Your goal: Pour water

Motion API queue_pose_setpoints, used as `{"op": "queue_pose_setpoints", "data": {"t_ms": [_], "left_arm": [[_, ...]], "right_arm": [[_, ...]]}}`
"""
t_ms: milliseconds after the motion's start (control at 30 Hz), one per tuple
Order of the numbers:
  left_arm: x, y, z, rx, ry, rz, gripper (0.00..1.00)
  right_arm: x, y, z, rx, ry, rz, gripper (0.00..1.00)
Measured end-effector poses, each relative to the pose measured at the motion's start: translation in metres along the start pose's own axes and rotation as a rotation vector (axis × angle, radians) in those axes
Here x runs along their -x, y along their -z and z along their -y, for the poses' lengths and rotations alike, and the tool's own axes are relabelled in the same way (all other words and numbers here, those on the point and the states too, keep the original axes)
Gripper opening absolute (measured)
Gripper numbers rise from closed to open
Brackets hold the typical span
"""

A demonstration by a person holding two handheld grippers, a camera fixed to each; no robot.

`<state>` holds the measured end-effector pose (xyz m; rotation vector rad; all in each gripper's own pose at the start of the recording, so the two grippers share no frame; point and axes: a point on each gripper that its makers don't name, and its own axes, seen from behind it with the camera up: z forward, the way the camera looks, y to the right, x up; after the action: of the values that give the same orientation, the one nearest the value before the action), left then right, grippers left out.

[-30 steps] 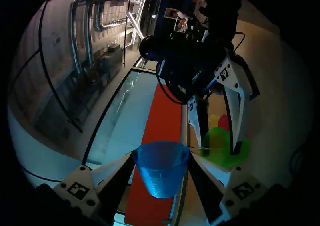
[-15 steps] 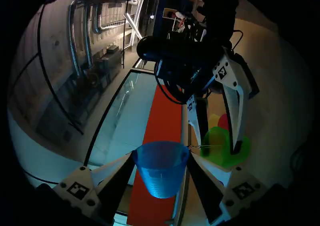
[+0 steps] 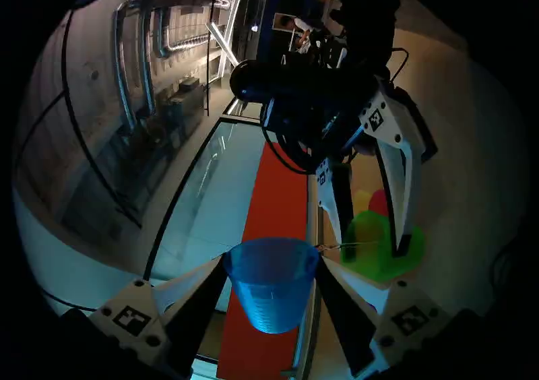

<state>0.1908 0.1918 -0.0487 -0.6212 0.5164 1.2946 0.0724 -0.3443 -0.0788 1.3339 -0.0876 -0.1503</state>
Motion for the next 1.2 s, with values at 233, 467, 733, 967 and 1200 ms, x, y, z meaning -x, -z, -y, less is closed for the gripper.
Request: {"op": "queue_pose_setpoints", "data": {"t_ms": [233,467,733,967,1200], "left_arm": [[0.0012,-0.0005,0.0019,-0.003,-0.005,0.001,0.88],[0.0024,-0.0016,0.0033,-0.004,-0.005,0.002,0.88],[0.0027,-0.0009,0.0044,-0.005,-0.008,0.003,0.88],[0.0023,-0.0012,0.0065,-0.006,-0.012,0.003,0.88],[0.0029,-0.0014,0.0068,-0.007,-0.015,0.004,0.88]], "right_arm": [[0.0006,0.0001,-0.0001,-0.001,-0.002,0.000,0.93],[0.0021,0.0002,-0.0006,-0.001,-0.004,0.002,0.93],[0.0037,0.0002,-0.0001,0.001,-0.005,0.002,0.93],[0.0061,0.0003,0.0012,0.001,-0.005,0.003,0.93],[0.0082,-0.0001,0.0009,0.002,-0.006,0.003,0.93]]}}
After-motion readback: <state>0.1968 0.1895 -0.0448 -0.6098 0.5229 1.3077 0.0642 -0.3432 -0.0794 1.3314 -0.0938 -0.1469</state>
